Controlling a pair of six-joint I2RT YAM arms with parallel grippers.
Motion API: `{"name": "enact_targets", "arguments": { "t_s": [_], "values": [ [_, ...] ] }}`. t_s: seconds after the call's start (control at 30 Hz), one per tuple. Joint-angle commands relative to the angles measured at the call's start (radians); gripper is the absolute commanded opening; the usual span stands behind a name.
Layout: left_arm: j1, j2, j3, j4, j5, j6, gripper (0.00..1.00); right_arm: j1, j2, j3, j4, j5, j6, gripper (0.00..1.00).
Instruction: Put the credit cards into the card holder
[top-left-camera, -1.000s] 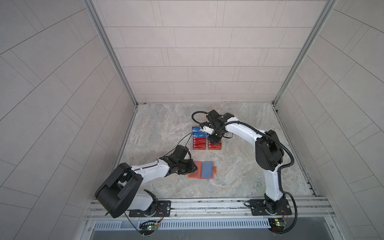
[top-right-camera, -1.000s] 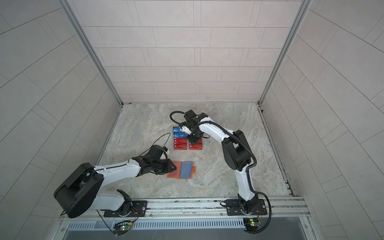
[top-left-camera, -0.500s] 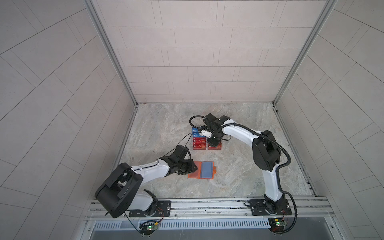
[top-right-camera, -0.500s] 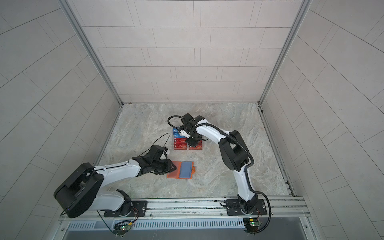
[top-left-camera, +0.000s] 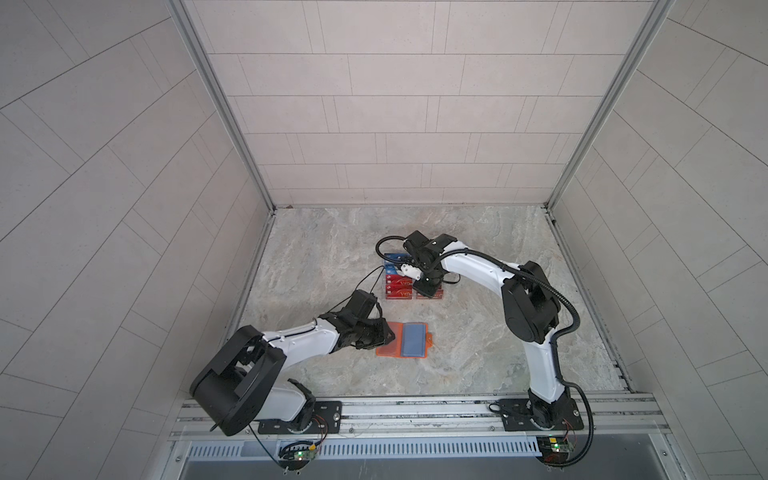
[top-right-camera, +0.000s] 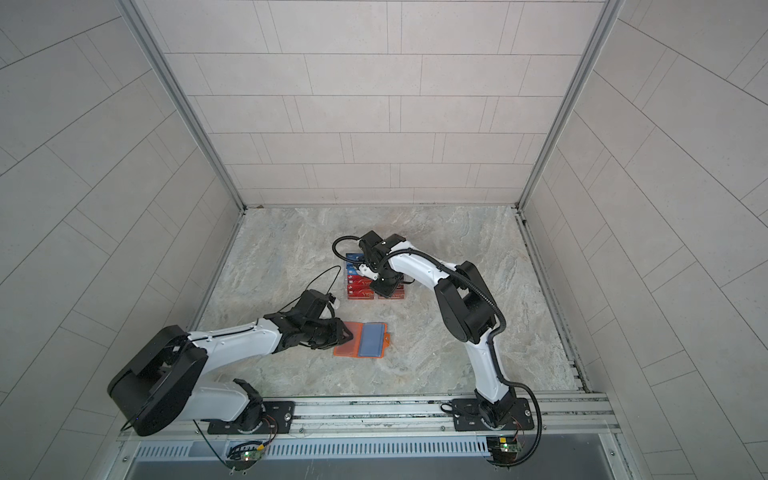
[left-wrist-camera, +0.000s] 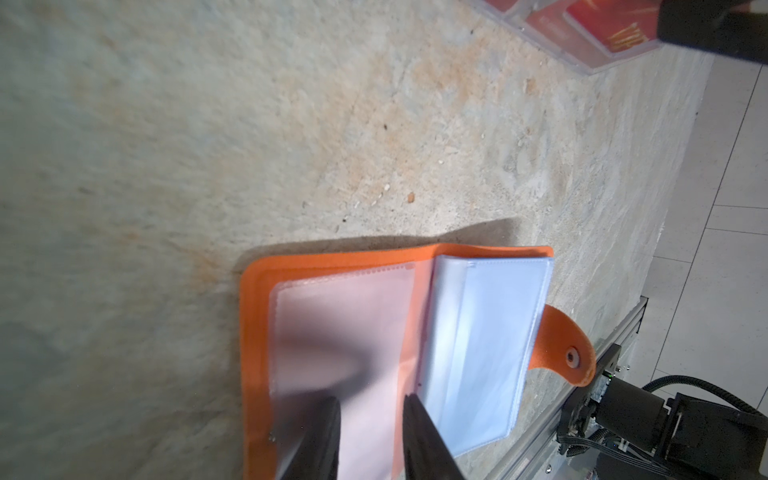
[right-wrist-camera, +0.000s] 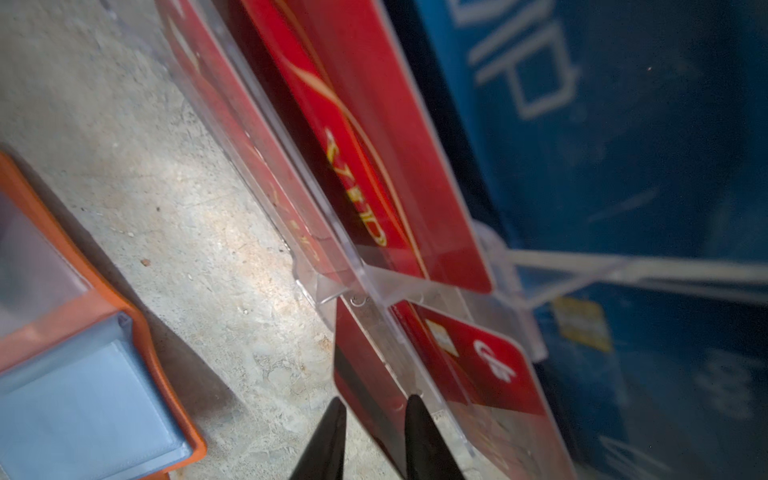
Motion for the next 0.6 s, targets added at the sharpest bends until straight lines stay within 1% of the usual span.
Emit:
{"name": "enact_targets", "arguments": {
  "t_s": [0.0,0.07,0.23,0.33,0.57],
  "values": [
    [-0.003,0.026,-0.016,-0.051,-0.014,0.006,0.31,0.006,0.002,-0.007,-0.036,0.025,-0.026,0.26],
    [-0.002,0.027,-0.015,-0.051,-0.012,0.006,0.32,0.005,-0.003,-0.011,-0.022,0.026,-0.027,0.22],
    [-0.003,0.028,-0.002,-0.071,-0.013,0.015,0.32,0.006,0.016,0.017,-0.033,0.025,-0.047,0.20],
    [-0.002,0.025,-0.001,-0.083,-0.018,0.017,0.32,0.005,0.036,0.033,-0.046,0.052,-0.047,0.11],
    [-0.002,0.031,0.005,-0.098,-0.021,0.021,0.32,0.005,0.032,0.038,-0.046,0.041,-0.054,0.10]
  ]
}}
